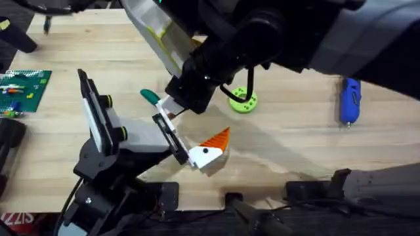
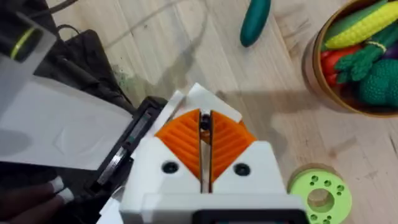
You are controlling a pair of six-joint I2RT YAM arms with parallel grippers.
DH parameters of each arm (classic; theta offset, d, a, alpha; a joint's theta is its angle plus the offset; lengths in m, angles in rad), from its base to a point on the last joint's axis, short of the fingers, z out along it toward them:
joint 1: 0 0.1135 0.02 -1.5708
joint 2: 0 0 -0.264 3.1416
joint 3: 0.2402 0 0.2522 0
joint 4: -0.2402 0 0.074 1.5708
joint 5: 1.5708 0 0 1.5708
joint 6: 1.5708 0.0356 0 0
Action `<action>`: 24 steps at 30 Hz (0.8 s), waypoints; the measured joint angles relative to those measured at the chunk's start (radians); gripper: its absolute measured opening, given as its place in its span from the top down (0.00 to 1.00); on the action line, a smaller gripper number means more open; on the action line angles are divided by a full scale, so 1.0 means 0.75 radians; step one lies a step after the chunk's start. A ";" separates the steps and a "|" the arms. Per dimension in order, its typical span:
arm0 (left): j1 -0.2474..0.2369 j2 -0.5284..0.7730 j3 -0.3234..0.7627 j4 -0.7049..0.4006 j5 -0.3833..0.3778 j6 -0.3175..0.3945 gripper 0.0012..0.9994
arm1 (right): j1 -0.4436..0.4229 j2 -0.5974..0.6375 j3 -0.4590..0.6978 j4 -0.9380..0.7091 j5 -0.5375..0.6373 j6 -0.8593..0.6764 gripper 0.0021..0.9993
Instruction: Pick up the gripper from the table and insert it into the empty holder that is missing its gripper. Then pick up a screw, insert it into the mounting hole, and use the screwdriver to tighten it. Finally, clean up the table by picking up the vegetable and placing it into the bucket.
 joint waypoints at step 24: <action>0.000 -0.001 0.000 0.001 -0.001 0.001 0.02 | -0.236 -0.267 0.002 -0.189 -0.002 -0.001 0.01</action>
